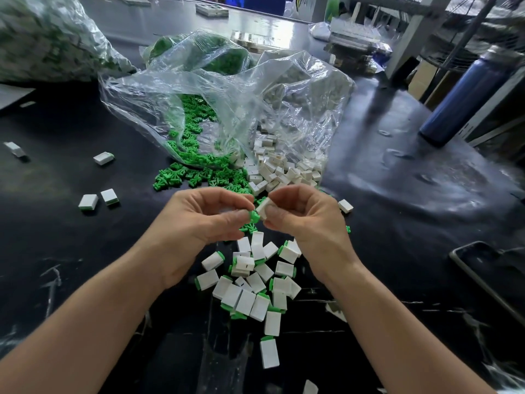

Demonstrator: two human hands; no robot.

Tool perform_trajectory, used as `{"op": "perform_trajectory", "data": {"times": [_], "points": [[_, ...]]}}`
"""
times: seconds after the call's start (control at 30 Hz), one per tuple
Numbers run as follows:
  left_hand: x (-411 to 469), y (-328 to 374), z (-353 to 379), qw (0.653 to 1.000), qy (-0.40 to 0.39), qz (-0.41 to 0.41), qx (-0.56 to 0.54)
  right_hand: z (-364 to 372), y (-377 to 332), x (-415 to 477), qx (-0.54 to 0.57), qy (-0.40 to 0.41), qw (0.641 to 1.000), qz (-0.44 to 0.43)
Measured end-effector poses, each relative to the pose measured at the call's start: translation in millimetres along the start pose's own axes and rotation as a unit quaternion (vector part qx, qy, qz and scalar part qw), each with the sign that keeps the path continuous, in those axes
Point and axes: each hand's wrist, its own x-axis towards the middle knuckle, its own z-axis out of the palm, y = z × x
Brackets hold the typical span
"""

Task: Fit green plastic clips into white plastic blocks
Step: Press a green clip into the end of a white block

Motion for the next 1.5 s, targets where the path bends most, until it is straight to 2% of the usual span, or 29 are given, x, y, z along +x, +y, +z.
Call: {"op": "perform_trajectory", "data": {"times": [0.17, 0.3, 0.5, 0.67, 0.83, 0.97, 1.1, 1.5], "points": [[-5, -4, 6, 1.000, -0.011, -0.003, 0.008, 6, -1, -5, 0.009, 0.003, 1.000, 0.001], [-4, -7, 7, 1.000, 0.020, -0.007, -0.005, 9, -3, -7, 0.014, -0.001, 1.000, 0.006], [1, -7, 4, 0.993, 0.075, -0.035, -0.085, 11, -4, -10, 0.005, -0.053, 0.999, -0.004], [1, -8, 7, 0.992, 0.082, -0.035, -0.091, 14, 0, -11, -0.072, -0.019, 0.996, -0.055], [2, -10, 8, 0.993, 0.080, -0.030, -0.080, 15, -1, -12, -0.080, -0.019, 0.995, -0.057], [1, -9, 6, 0.995, 0.081, -0.017, -0.064, 11, -5, -10, -0.005, -0.011, 1.000, 0.005], [-1, -9, 5, 0.995, 0.100, 0.002, 0.009, 5, -9, -8, 0.063, -0.005, 0.997, 0.042], [-5, -6, 10, 0.999, 0.033, 0.001, -0.002, 4, -9, -9, 0.025, -0.004, 1.000, 0.001]]}}
